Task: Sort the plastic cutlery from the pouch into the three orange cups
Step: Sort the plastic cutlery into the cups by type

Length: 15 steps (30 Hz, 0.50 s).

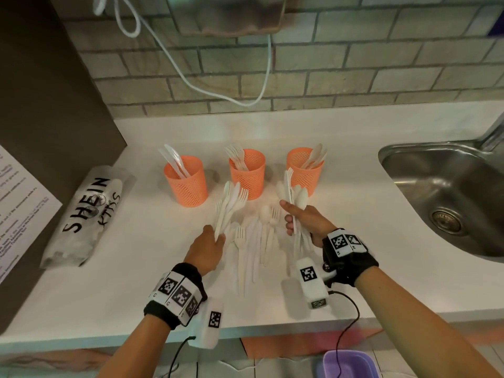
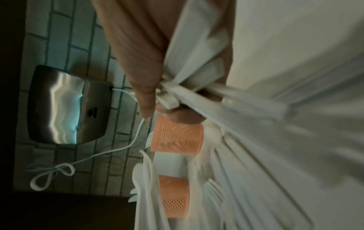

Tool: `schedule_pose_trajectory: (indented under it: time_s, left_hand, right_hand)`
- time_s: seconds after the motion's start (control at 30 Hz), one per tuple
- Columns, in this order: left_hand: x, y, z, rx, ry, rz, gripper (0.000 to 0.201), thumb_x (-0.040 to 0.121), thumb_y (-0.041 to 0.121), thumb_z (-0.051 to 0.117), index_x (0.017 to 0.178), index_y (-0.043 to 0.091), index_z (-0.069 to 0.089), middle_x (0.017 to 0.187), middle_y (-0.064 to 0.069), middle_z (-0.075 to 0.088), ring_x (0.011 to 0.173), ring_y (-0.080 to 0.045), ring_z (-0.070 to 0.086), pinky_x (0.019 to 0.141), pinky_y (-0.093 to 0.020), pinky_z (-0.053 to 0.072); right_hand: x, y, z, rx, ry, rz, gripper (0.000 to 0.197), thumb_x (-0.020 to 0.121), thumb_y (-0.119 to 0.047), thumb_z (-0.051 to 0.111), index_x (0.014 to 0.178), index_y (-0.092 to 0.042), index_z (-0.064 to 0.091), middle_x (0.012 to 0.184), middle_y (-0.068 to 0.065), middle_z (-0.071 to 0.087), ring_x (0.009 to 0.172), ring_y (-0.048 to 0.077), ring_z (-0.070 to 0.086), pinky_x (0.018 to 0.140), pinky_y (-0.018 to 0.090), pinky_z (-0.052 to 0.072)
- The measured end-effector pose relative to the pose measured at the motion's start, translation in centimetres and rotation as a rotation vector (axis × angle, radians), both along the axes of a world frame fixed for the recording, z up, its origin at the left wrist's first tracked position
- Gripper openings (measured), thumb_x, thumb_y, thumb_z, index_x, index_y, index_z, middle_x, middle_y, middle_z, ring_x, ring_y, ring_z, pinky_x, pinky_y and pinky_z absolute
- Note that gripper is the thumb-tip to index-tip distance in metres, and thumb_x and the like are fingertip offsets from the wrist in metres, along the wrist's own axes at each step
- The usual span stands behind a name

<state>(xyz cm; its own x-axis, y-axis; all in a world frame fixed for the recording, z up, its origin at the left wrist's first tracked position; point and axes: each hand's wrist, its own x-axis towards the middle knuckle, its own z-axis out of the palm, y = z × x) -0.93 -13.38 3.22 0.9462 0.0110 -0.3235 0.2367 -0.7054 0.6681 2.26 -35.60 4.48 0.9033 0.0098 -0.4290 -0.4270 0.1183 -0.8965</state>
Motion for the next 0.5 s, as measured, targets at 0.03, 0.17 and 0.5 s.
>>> schedule_pose_trajectory:
  time_s: [0.03,0.17,0.5]
  left_hand:
    - [0.0,-0.2,0.4,-0.058,-0.008,-0.010,0.022,0.099,0.026,0.034,0.101,0.004,0.037,0.080,-0.010,0.051,0.064,-0.024,0.052,0.061,-0.035,0.048]
    - [0.4,-2.0,2.3,-0.167,-0.064,-0.076,0.017,0.099,0.025,0.035,0.099,0.008,0.037,0.071,-0.004,0.047,0.054,-0.017,0.046,0.048,-0.028,0.041]
    - [1.4,-7.1,4.2,-0.043,-0.089,-0.218,0.041,0.099,0.030,0.032,0.129,0.002,0.033,0.113,-0.017,0.058,0.096,-0.033,0.061,0.076,-0.034,0.049]
  right_hand:
    - [0.1,0.4,0.0,0.028,-0.006,-0.017,0.022,0.086,-0.029,0.064,0.079,-0.012,0.052,0.054,0.000,0.045,0.041,0.010,0.044,0.044,0.021,0.044]
    - [0.2,2.7,0.0,0.144,0.005,-0.088,0.026,0.082,-0.035,0.067,0.079,-0.014,0.052,0.054,-0.001,0.041,0.042,0.010,0.042,0.043,0.021,0.043]
    - [0.6,4.6,-0.4,0.193,-0.058,-0.031,0.041,0.077,-0.045,0.067,0.106,-0.017,0.060,0.100,0.012,0.070,0.087,0.021,0.068,0.065,0.026,0.056]
